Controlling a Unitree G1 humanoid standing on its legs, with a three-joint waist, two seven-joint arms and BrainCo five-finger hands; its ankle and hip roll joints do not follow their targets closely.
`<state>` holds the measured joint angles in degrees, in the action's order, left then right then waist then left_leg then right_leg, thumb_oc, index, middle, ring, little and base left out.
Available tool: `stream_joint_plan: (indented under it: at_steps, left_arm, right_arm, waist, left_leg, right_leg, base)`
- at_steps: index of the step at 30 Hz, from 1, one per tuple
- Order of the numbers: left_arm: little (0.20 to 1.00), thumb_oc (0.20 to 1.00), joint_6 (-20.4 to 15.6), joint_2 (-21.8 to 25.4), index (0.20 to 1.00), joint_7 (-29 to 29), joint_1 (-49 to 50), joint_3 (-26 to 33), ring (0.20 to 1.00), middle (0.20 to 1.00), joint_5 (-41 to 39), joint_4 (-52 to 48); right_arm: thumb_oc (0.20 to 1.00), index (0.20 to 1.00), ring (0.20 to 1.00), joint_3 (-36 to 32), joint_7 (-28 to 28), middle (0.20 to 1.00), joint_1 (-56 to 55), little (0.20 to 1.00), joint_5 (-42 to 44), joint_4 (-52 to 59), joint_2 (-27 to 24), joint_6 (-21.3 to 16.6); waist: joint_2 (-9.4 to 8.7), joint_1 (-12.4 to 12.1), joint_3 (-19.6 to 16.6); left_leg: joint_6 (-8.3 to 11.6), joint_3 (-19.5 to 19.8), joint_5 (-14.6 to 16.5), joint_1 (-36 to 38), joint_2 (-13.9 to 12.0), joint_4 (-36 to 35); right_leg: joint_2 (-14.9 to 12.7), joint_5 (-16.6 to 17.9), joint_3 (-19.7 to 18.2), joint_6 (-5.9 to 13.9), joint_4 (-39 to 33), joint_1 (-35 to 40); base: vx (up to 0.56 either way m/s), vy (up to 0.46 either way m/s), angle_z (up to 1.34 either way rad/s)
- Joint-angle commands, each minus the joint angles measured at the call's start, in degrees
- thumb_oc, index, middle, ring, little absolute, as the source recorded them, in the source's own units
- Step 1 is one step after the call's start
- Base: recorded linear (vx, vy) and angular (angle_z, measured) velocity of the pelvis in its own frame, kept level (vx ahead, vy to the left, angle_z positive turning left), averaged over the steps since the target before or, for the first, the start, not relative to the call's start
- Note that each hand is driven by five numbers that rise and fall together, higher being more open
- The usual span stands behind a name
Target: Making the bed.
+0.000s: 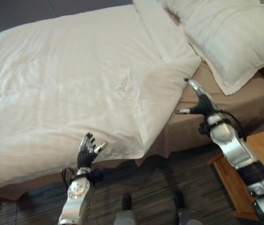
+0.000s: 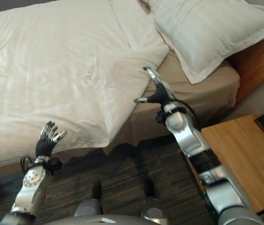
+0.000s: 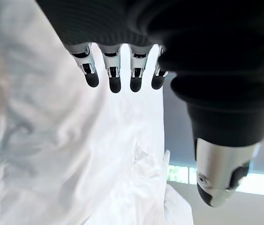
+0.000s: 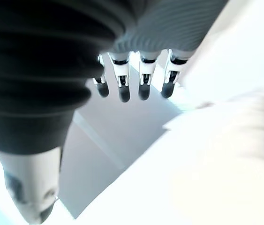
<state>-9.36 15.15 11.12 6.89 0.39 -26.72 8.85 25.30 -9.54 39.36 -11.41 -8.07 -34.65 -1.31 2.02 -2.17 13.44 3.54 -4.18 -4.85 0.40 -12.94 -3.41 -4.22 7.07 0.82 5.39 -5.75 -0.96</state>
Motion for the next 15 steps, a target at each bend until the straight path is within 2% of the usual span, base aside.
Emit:
stream_joint_plan:
  at_steps: [1, 2, 3, 4, 5, 6, 7, 8, 9, 11, 15]
  left_arm:
    - [1.0, 1.0, -3.65, 5.36, 1.0, 0.18, -2.21, 0.93, 1.0, 1.0, -3.22, -1.46]
    - [1.0, 1.0, -3.3, 5.99, 1.0, -0.19, -2.01, 0.61, 1.0, 1.0, -2.84, -1.04]
    - [1.0, 1.0, -3.28, 6.53, 1.0, -0.47, -1.81, 0.64, 1.0, 1.0, -2.33, -0.85]
    - [1.0, 1.0, -2.87, 7.19, 1.0, -0.11, -1.57, 0.92, 1.0, 1.0, -1.64, 0.31]
    - [1.0, 1.0, -2.02, 8.48, 1.0, -0.89, -0.22, 1.66, 1.0, 1.0, -0.47, 1.38]
    - [1.0, 1.0, -1.61, 8.87, 1.0, -2.1, 1.25, 1.68, 1.0, 1.0, -0.38, 0.66]
    - [1.0, 1.0, -1.31, 10.02, 1.0, -1.9, 0.52, 1.39, 1.0, 1.0, -0.13, 0.64]
    - [1.0, 1.0, -0.99, 11.64, 1.0, -1.92, -1.5, 0.79, 1.0, 1.0, 0.28, 1.81]
    - [1.0, 1.0, -0.55, 13.19, 1.0, -2.45, -2.24, 0.56, 1.0, 1.0, 0.42, 2.02]
    - [1.0, 1.0, -1.3, 15.19, 1.0, -1.75, -4.75, 0.88, 1.0, 1.0, 1.18, 3.26]
    - [1.0, 1.0, -2.51, 17.33, 1.0, -1.45, -7.19, 0.62, 1.0, 1.0, -0.61, 5.2]
  right_arm:
    - [1.0, 1.0, 1.0, 1.78, -3.09, 1.0, 10.91, 1.0, -5.49, -6.86, 0.89, -0.6]
    - [1.0, 1.0, 1.0, 2.03, -3.54, 1.0, 11.84, 1.0, -6.29, -8.7, 0.61, -0.24]
    - [1.0, 1.0, 1.0, 2.08, -3.73, 1.0, 12.22, 1.0, -6.56, -10.05, 0.27, -0.02]
    - [1.0, 1.0, 1.0, 1.97, -4.2, 1.0, 11.67, 1.0, -6.29, -12.25, -0.35, 0.17]
    - [1.0, 1.0, 1.0, 1.4, -3.44, 1.0, 11.46, 1.0, -6.45, -15.49, -0.94, 0.91]
    - [1.0, 1.0, 1.0, 1.27, -3.09, 1.0, 10.41, 1.0, -6.06, -15.71, -0.42, 0.9]
    - [1.0, 1.0, 1.0, 0.14, -3.79, 1.0, 10.92, 1.0, -6.36, -17.06, -1.04, 1.24]
    - [1.0, 1.0, 1.0, -0.6, -4.23, 1.0, 10.63, 1.0, -5.54, -19.59, -1.74, 1.29]
    - [1.0, 1.0, 1.0, -0.45, -4.27, 1.0, 11.29, 1.0, -5.11, -19.91, -2.57, 1.9]
    - [1.0, 1.0, 1.0, -1.35, -5.38, 1.0, 14.12, 1.0, -4.5, -23.43, -3.64, 2.52]
    - [1.0, 1.0, 1.0, 0.75, -8.03, 1.0, 21.28, 1.0, -4.25, -28.51, -5.61, 3.41]
  waist:
    - [-4.74, -3.4, -0.75]
    - [-4.79, -3.53, -0.35]
    - [-4.73, -3.7, -0.15]
    - [-4.33, -4.47, 0.0]
    - [-3.47, -4.64, -0.43]
    - [-3.16, -4.82, -0.51]
    - [-3.56, -5.11, -0.39]
    - [-3.71, -4.88, 0.14]
    - [-3.46, -4.24, 1.08]
    - [-2.82, -2.76, 2.76]
    - [-1.97, -1.55, 3.29]
  left_leg:
    - [4.2, -16.66, 3.6, 2.02, -2.18, 7.96]
    - [3.38, -19.1, 4.41, 0.2, -0.74, 10.03]
    - [3.03, -19.86, 4.67, -1.57, 0.49, 11.28]
    - [3.24, -18.41, 3.92, -3.16, 1.53, 10.31]
    - [3.24, -19.05, 4.14, -1.37, 0.58, 7.98]
    - [2.56, -17.28, 3.37, -1.17, 1.74, 6.43]
    - [2.34, -15.49, 3.04, -1.1, 2.4, 5.2]
    - [2.16, -15.14, 2.47, -1.44, 2.44, 3.81]
    - [1.36, -13.93, 2.15, -1.98, 3.16, 2.39]
    - [1.28, -12.78, 1.48, -2.44, 3.5, -0.38]
    - [1.82, -9.56, 1.9, -3.47, 4.57, -1.59]
  right_leg:
    - [-7.34, -9.38, 12.18, 0.38, 0.75, 3.21]
    - [-7.43, -9.64, 13.54, 0.23, 0.75, 4.32]
    - [-7.41, -9.83, 14.35, 0.14, 0.75, 5.01]
    - [-7.09, -10.12, 14.8, 0.32, 0.75, 5.62]
    - [-6.86, -11.1, 17.95, 0.11, 0.75, 7.15]
    - [-6.69, -11.0, 18.44, 0.15, 0.76, 7.77]
    - [-7.07, -10.54, 19.95, 0.05, 1.73, 8.08]
    - [-7.71, -11.3, 21.71, -0.14, 6.03, 6.68]
    - [-7.95, -11.8, 21.07, 0.54, 10.84, 3.37]
    - [-8.22, -12.24, 15.78, 1.59, 15.19, -2.26]
    - [-7.73, -9.26, 3.83, 2.06, 7.56, -6.89]
  base:
    - [0.01, -0.187, 1.23]
    - [0.04, -0.136, 1.59]
    - [0.08, -0.071, 1.35]
    - [0.12, -0.07, 1.36]
    - [0.17, 0.032, 1.15]
    - [0.12, -0.003, 1.23]
    - [0.04, 0.028, 1.13]
    - [-0.03, -0.047, 1.2]
    - [-0.08, 0.008, 1.09]
    - [-0.1, 0.055, 0.93]
    - [0.13, -0.047, 0.59]
